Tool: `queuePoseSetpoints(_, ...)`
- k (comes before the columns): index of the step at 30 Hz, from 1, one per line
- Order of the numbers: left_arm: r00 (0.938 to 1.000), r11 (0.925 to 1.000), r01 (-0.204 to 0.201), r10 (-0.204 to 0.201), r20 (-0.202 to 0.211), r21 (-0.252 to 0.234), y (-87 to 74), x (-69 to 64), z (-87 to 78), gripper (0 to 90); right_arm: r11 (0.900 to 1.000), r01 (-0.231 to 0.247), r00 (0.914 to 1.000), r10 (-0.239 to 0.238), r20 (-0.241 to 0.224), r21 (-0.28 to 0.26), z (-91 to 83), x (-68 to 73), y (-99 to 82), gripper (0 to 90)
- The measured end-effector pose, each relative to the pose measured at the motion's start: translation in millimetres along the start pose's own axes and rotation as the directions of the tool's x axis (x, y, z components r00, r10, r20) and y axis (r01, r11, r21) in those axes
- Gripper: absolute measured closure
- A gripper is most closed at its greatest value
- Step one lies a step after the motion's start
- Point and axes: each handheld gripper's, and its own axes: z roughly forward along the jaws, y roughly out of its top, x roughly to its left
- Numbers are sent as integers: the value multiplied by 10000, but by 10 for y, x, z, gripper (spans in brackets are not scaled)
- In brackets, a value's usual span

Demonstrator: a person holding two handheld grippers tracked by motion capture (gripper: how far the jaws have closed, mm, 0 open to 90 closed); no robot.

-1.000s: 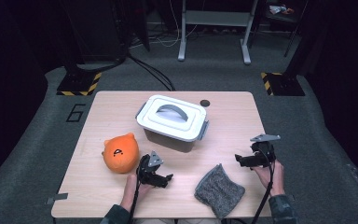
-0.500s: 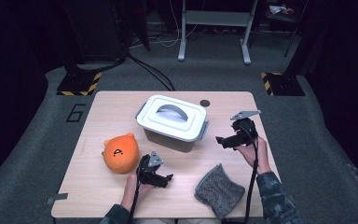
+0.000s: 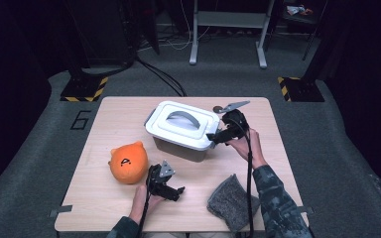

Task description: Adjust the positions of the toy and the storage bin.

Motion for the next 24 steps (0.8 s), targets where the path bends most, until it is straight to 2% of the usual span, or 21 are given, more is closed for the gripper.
queuePoseSetpoints(2,10000,10000,4,-4,6,49,2,-1,-1,0,9999,62,9999,-61,-99,120,60,27,61,5)
queuePoseSetpoints(6,9999,10000,42,-43,126,44,0,-4,2,0,9994,334,9990,-337,-281,-124,184,61,172,98)
queuePoseSetpoints(7,9999,10000,42,-43,126,44,0,-4,2,0,9994,334,9990,-337,-281,-124,184,61,172,98)
queuePoseSetpoints(9,10000,10000,65,-65,76,16,-1,-10,6,0,9987,451,9976,-462,-523,-221,274,68,246,196)
queuePoseSetpoints(10,10000,10000,65,-65,76,16,-1,-10,6,0,9987,451,9976,-462,-523,-221,274,68,246,196)
queuePoseSetpoints(11,10000,10000,63,-64,77,17,-1,-9,6,0,9983,537,9964,-551,-637,-232,299,73,264,237)
queuePoseSetpoints(12,10000,10000,71,-72,70,57,0,-8,4,0,9978,596,9954,-615,-735,-272,365,82,305,311)
queuePoseSetpoints(14,9999,10000,75,-75,83,20,-1,-8,7,0,9983,531,9951,-549,-820,-242,379,82,318,327)
queuePoseSetpoints(18,9999,10000,69,-69,95,41,-1,-7,5,2,9983,488,9938,-517,-988,-322,461,65,392,502)
queuePoseSetpoints(21,9999,9999,115,-115,102,-19,-2,-9,9,2,9987,411,9943,-439,-974,-308,488,58,394,547)
queuePoseSetpoints(22,9999,9999,119,-119,103,-25,-2,-9,9,3,9991,416,9922,-425,-1175,-98,537,48,386,588)
queuePoseSetpoints(24,9999,9999,125,-125,104,-25,-2,-9,9,3,9994,324,9914,-335,-1264,-103,538,50,386,631)
